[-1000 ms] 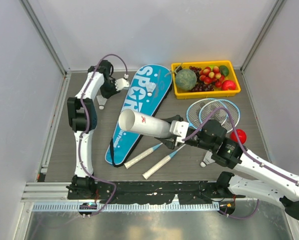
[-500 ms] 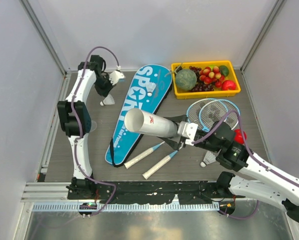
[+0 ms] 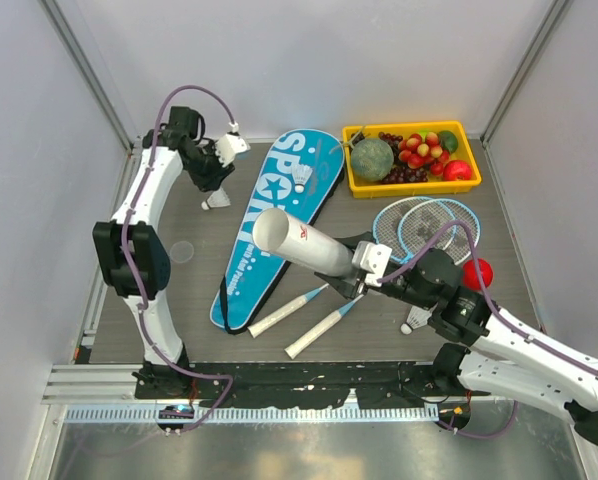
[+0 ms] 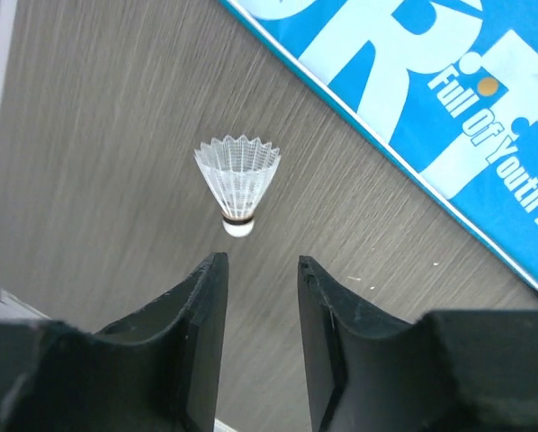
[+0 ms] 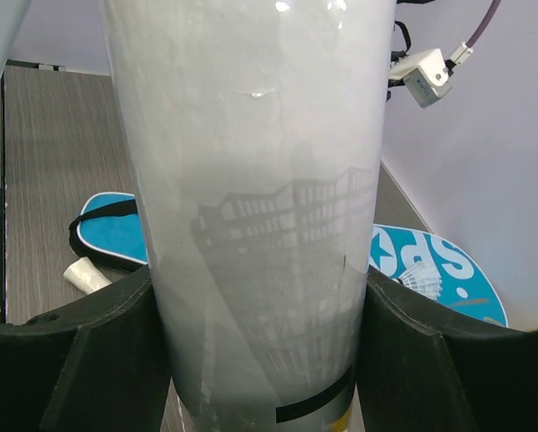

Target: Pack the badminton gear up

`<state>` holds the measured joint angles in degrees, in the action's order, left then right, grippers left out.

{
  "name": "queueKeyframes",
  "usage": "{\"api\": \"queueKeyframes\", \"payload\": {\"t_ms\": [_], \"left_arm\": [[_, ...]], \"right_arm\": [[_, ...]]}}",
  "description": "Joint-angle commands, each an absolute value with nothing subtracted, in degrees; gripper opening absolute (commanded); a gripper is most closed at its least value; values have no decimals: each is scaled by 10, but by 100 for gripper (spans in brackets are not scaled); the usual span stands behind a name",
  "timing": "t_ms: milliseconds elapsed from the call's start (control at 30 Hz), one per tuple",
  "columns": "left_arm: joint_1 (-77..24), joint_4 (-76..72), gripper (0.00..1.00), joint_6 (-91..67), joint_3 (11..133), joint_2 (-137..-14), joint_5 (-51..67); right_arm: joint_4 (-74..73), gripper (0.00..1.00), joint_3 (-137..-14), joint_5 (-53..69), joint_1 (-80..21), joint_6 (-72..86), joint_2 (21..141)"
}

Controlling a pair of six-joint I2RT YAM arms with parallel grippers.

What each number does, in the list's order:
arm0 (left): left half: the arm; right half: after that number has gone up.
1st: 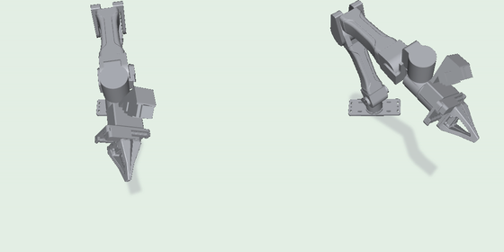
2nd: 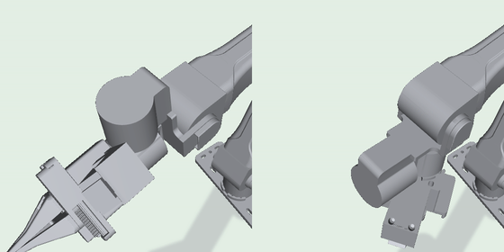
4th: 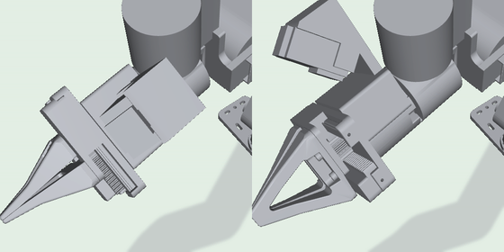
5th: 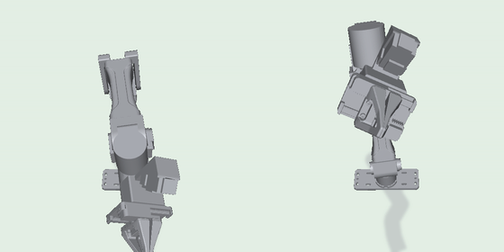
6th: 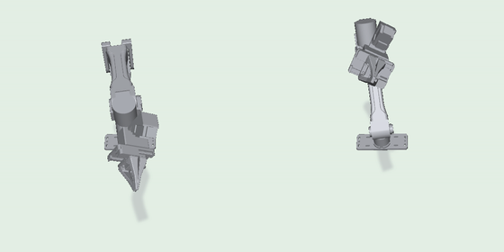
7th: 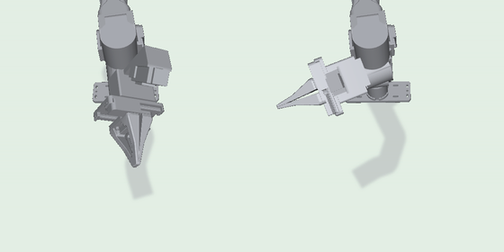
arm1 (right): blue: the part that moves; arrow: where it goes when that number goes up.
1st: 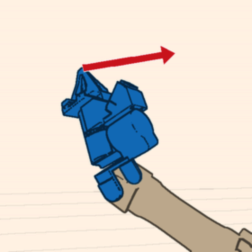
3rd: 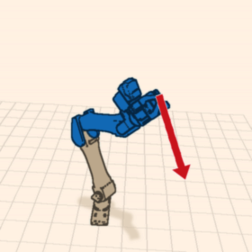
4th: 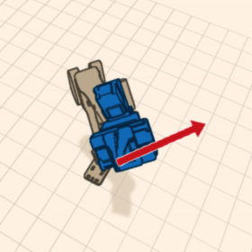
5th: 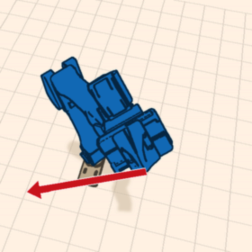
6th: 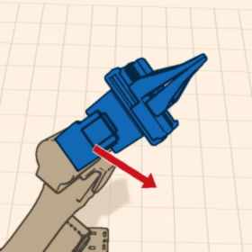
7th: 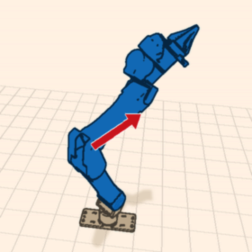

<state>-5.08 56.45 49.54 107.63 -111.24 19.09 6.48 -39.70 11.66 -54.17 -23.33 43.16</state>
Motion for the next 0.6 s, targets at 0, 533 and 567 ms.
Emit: {"api": "queueKeyframes", "payload": {"t_ms": [0,533,567], "left_arm": [[-74,586,41,612,1121,-1128,178],[-118,628,49,809,1172,-1259,31],[-118,625,50,813,1175,-1265,39]], "right_arm": [[119,31,-402,113,-544,-217,412],[116,31,-429,146,-544,-220,461],[115,31,-431,146,-544,-221,464]]}}
